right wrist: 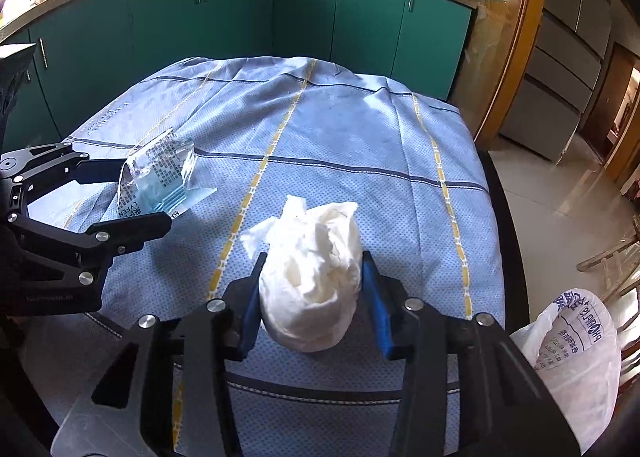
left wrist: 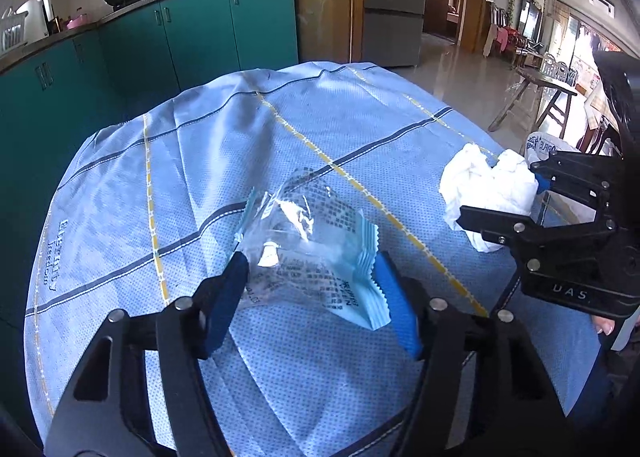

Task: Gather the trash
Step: 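Grasp clear blue-edged wrapper with left tool while right tool holds tissue, then carry wrapper and tissue over the wastebasket and open both tools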

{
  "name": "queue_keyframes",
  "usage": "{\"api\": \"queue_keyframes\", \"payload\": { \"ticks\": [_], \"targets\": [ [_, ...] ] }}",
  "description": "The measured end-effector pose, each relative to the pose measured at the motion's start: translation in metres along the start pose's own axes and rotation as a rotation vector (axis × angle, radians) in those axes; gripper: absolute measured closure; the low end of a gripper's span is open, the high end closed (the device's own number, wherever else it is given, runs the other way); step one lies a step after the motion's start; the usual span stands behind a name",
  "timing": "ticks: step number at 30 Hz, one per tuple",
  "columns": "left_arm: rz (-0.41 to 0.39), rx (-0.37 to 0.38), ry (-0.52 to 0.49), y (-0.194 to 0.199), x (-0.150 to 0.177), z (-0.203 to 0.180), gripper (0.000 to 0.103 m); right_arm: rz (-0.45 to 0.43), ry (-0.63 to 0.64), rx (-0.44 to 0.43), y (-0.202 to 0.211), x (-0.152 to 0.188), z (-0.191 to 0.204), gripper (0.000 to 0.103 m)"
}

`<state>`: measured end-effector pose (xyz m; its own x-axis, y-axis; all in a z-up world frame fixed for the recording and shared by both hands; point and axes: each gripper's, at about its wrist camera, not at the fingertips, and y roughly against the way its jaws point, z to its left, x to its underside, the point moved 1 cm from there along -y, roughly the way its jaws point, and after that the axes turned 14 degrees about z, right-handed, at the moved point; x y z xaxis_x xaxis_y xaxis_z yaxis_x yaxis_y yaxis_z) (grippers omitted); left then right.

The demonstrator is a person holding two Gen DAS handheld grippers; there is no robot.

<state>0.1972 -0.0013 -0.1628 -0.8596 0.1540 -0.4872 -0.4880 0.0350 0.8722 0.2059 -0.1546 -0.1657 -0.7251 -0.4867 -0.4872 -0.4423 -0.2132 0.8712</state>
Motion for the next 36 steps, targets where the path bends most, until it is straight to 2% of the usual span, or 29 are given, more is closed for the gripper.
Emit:
{"api": "queue_keyframes", "payload": {
  "ticks": [12, 21, 29, 32, 36],
  "targets": [
    [-0.034, -0.016, 0.006, 0.007, 0.001, 0.000, 0.038, -0.021, -0.025, 0.005, 0.003, 0.000, -0.005, 0.058],
    [-0.130, -0.058, 0.041, 0.029, 0.001, 0.004, 0.039, -0.123, -0.101, 0.038, 0.026, 0.001, -0.023, 0.058],
    [-0.195, -0.095, 0.056, 0.054, -0.001, -0.008, 0.039, -0.189, -0.267, 0.211, 0.055, 0.014, -0.069, 0.058],
    [-0.223, -0.082, 0.037, 0.066, -0.007, -0.030, 0.039, -0.200, -0.344, 0.283, 0.070, 0.030, -0.094, 0.058],
    [-0.219, -0.017, -0.005, 0.067, -0.023, -0.076, 0.039, -0.198, -0.461, 0.344, 0.085, 0.063, -0.129, 0.058]
  ]
}}
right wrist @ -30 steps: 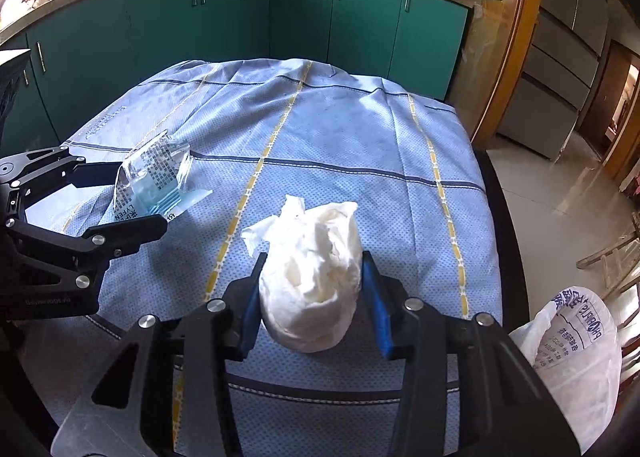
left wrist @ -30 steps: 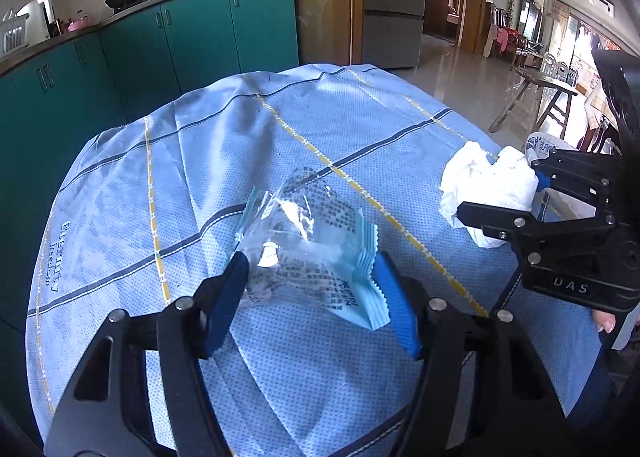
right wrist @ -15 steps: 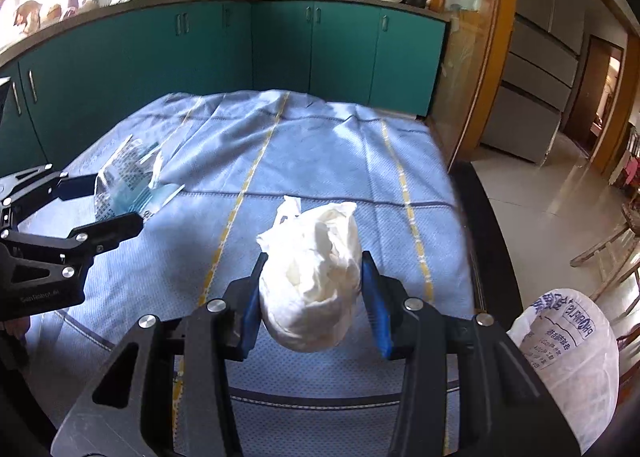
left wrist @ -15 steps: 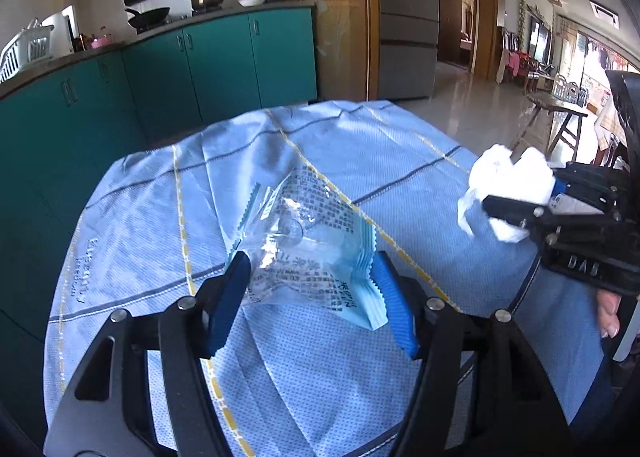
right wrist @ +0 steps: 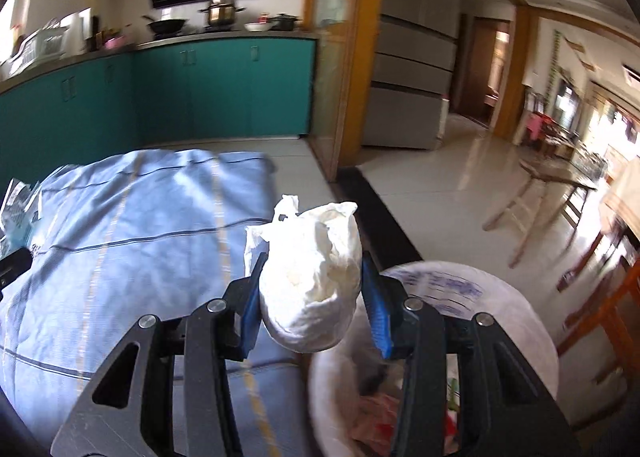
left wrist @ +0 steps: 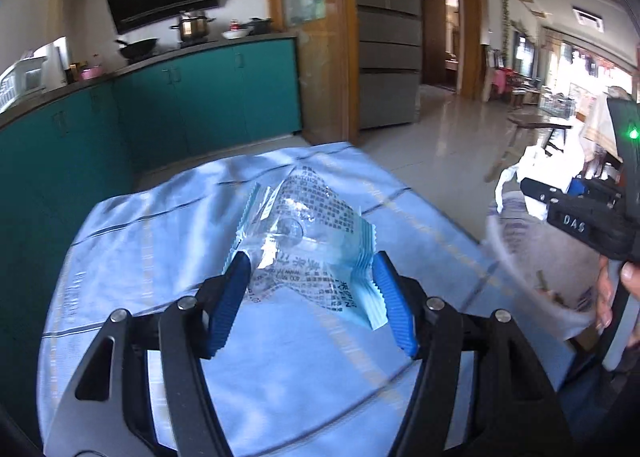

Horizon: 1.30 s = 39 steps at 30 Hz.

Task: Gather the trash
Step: 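Carry wrapper and tissue over the wastebasket and open both tools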

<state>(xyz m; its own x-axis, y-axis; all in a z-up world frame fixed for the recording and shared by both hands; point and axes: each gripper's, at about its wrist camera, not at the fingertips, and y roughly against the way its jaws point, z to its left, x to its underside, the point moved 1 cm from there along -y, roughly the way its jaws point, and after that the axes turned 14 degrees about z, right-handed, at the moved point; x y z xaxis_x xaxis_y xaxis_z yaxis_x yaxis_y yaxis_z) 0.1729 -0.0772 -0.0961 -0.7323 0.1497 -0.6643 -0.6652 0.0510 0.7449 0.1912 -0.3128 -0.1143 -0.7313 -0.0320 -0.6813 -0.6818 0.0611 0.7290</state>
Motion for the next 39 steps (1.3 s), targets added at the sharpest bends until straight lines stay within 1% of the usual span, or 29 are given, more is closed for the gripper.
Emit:
{"api": "queue_keyframes", "payload": {
  "ticks": [3, 4, 7, 10, 13, 18, 21, 27, 29, 30, 31, 32, 33, 35, 38, 39],
  "targets": [
    [-0.002, 0.050, -0.031, -0.004, -0.013, -0.035, 0.039, 0.007, -0.094, 0.056, 0.002, 0.012, -0.043, 0.058],
    [-0.004, 0.078, -0.047, -0.005, -0.020, -0.052, 0.039, 0.007, -0.126, 0.072, 0.003, 0.015, -0.057, 0.058],
    [0.007, 0.132, -0.083, -0.012, -0.032, -0.091, 0.039, 0.006, -0.215, 0.080, 0.006, 0.025, -0.089, 0.058],
    [0.034, 0.170, -0.115, -0.023, -0.039, -0.126, 0.039, 0.003, -0.296, 0.075, 0.009, 0.035, -0.120, 0.058],
    [0.065, 0.189, -0.139, -0.035, -0.041, -0.155, 0.039, 0.004, -0.349, 0.066, 0.010, 0.042, -0.139, 0.058],
    [0.117, 0.195, -0.206, -0.054, -0.035, -0.207, 0.039, 0.009, -0.399, 0.056, 0.011, 0.051, -0.149, 0.058],
    [0.143, 0.192, -0.235, -0.062, -0.031, -0.227, 0.039, 0.011, -0.410, 0.054, 0.010, 0.053, -0.153, 0.058],
    [0.184, 0.184, -0.262, -0.078, -0.027, -0.245, 0.039, 0.008, -0.422, 0.039, 0.011, 0.056, -0.160, 0.058],
    [0.196, 0.190, -0.290, -0.082, -0.027, -0.250, 0.035, 0.011, -0.422, 0.034, 0.010, 0.056, -0.161, 0.058],
    [0.200, 0.180, -0.303, -0.084, -0.027, -0.253, 0.035, 0.014, -0.421, 0.033, 0.010, 0.057, -0.163, 0.058],
    [0.200, 0.165, -0.307, -0.085, -0.027, -0.255, 0.030, 0.018, -0.419, 0.031, 0.009, 0.057, -0.162, 0.058],
    [0.200, 0.159, -0.307, -0.085, -0.027, -0.255, 0.023, 0.022, -0.417, 0.029, 0.008, 0.056, -0.162, 0.058],
    [0.198, 0.157, -0.300, -0.085, -0.027, -0.254, 0.021, 0.028, -0.416, 0.027, 0.007, 0.056, -0.161, 0.058],
    [0.191, 0.150, -0.282, -0.083, -0.029, -0.249, 0.019, 0.029, -0.420, 0.027, 0.008, 0.057, -0.164, 0.055],
    [0.172, 0.119, -0.264, -0.077, -0.031, -0.238, 0.017, 0.011, -0.437, 0.005, 0.011, 0.058, -0.167, 0.047],
    [0.165, 0.111, -0.261, -0.075, -0.033, -0.236, 0.017, 0.000, -0.439, 0.001, 0.012, 0.058, -0.167, 0.042]
  ]
}}
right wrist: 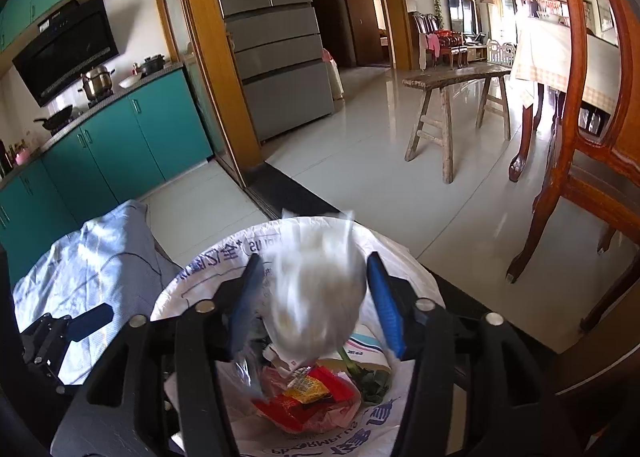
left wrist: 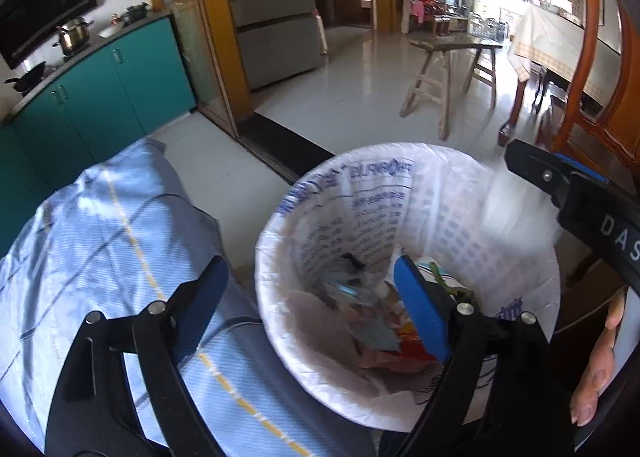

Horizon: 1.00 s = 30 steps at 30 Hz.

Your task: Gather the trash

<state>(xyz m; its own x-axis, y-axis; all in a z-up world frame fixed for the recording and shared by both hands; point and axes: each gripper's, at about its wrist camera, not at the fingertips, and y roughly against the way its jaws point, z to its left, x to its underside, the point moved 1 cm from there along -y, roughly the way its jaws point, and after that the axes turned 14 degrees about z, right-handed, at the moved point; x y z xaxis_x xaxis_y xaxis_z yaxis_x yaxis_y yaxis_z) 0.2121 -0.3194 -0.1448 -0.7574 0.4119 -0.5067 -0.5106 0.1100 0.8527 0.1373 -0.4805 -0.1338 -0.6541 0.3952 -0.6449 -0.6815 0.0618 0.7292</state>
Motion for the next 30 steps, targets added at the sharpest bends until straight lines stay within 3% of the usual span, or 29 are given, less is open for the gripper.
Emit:
{"api": "queue_keyframes", "payload": {
  "ticks": [4, 9, 15, 18, 22, 27, 30],
  "targets": [
    [-0.042, -0.050, 0.032, 0.022, 0.006, 0.016, 0.014, -0.057, 0.000, -0.008, 0.006, 0.003, 0.003, 0.017],
    [-0.119, -0.110, 0.093, 0.074, 0.027, 0.041, 0.010, -0.127, -0.005, -0.045, 0.016, 0.009, 0.010, 0.007],
    [-0.259, -0.207, 0.148, 0.165, 0.076, 0.072, 0.004, -0.265, 0.058, -0.099, 0.050, 0.030, 0.035, 0.004],
    [-0.301, -0.234, 0.172, 0.202, 0.102, 0.088, 0.004, -0.245, 0.069, -0.137, 0.075, 0.064, 0.042, 0.004],
    [-0.321, -0.262, 0.217, 0.237, 0.133, 0.108, 0.003, -0.187, 0.095, -0.118, 0.113, 0.088, 0.050, 0.004],
    [-0.329, -0.253, 0.251, 0.273, 0.168, 0.122, 0.003, -0.229, 0.244, 0.014, 0.179, 0.093, 0.079, 0.003],
    [-0.332, -0.279, 0.254, 0.288, 0.186, 0.125, 0.003, -0.247, 0.278, -0.009, 0.209, 0.099, 0.088, 0.003]
  ]
}}
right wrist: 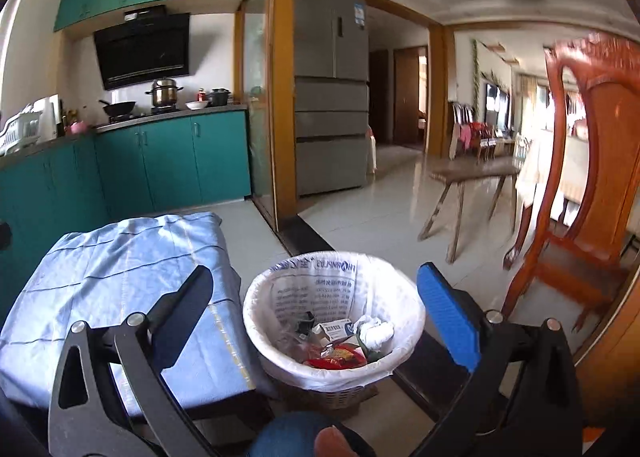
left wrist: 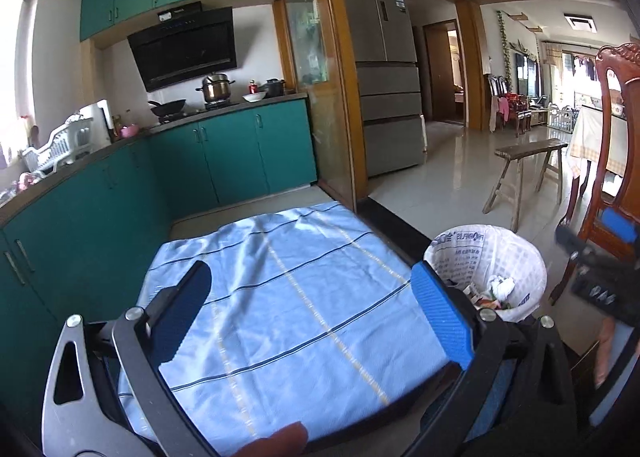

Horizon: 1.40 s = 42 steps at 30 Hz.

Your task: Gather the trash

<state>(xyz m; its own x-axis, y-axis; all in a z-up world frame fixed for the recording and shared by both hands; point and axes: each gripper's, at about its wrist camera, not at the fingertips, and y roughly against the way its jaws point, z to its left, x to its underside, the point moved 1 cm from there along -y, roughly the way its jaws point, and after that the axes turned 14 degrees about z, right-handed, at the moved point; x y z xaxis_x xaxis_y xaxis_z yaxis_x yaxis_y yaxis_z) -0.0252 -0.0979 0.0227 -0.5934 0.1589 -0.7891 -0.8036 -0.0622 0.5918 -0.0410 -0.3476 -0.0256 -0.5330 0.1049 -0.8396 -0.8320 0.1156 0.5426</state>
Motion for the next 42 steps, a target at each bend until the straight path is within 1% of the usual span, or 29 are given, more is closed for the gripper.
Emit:
{"api": "queue_keyframes", "payload": {
  "ticks": [2, 5, 7, 8, 13, 16, 20, 24, 27, 29, 33, 37, 42],
  "targets": [
    [-0.008, -0.020, -0.004, 0.012, 0.006, 0.007, 0.003, -0.023, 0.005, -0.022, 0.020, 0.000, 0.008, 0.003],
    [-0.003, -0.036, 0.013, 0.021, 0.013, 0.020, 0.003, -0.047, 0.034, -0.006, 0.040, -0.001, 0.023, 0.003],
    [0.000, -0.036, 0.022, 0.026, 0.016, 0.028, 0.003, -0.052, 0.052, -0.012, 0.048, -0.002, 0.032, 0.003],
    [-0.001, -0.039, 0.025, 0.026, 0.018, 0.033, 0.003, -0.051, 0.053, -0.022, 0.050, -0.003, 0.034, 0.003],
    [0.009, -0.066, 0.049, 0.028, 0.022, 0.047, 0.003, -0.006, 0.029, -0.127, 0.053, -0.010, 0.044, 0.003],
    [0.008, -0.074, 0.066, 0.029, 0.025, 0.057, 0.003, -0.019, 0.031, -0.138, 0.054, -0.012, 0.052, 0.003],
    [0.026, -0.070, 0.080, 0.026, 0.028, 0.067, 0.003, -0.016, 0.034, -0.127, 0.049, -0.013, 0.065, 0.003],
    [0.039, -0.078, 0.080, 0.022, 0.027, 0.075, 0.003, -0.014, 0.077, -0.093, 0.044, -0.014, 0.080, 0.003],
    [0.046, -0.079, 0.098, 0.019, 0.025, 0.083, 0.003, -0.039, 0.115, -0.046, 0.045, -0.015, 0.092, 0.003],
    [0.044, -0.080, 0.110, 0.017, 0.025, 0.089, 0.003, -0.060, 0.135, -0.029, 0.046, -0.018, 0.099, 0.003],
    [0.047, -0.075, 0.116, 0.011, 0.024, 0.094, 0.003, -0.075, 0.163, -0.025, 0.045, -0.022, 0.109, 0.003],
    [0.055, -0.071, 0.116, 0.004, 0.024, 0.097, 0.003, -0.055, 0.190, -0.017, 0.038, -0.023, 0.119, 0.003],
    [0.070, -0.072, 0.120, -0.006, 0.023, 0.102, 0.003, -0.043, 0.176, -0.007, 0.030, -0.025, 0.123, 0.003]
  ]
}}
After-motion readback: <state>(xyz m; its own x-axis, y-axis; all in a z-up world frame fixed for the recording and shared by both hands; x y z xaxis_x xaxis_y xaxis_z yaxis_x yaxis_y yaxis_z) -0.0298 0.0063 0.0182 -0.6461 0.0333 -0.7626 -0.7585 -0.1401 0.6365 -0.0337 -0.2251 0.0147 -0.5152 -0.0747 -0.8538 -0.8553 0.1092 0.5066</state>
